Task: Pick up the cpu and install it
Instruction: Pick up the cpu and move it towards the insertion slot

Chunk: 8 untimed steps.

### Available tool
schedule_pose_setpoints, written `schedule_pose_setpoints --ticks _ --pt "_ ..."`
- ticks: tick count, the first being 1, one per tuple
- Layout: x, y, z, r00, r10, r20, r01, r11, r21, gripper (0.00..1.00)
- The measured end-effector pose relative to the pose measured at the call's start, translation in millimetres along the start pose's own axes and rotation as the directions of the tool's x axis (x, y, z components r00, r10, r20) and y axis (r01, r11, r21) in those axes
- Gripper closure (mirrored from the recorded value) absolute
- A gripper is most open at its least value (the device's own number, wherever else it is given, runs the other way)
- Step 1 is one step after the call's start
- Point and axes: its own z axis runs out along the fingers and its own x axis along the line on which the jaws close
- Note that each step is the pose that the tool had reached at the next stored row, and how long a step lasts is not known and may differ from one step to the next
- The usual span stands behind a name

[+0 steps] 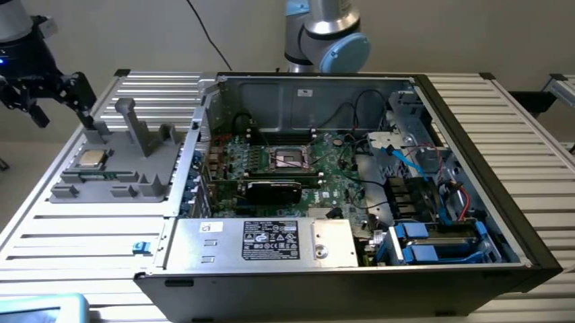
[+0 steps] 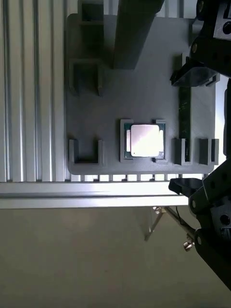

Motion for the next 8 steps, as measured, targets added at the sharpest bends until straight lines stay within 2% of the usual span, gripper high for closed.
schedule_pose_setpoints --ticks 8 --pt "-0.1 -1.9 14.5 1.0 0.0 -0.0001 0.0 1.0 -0.0002 0.15"
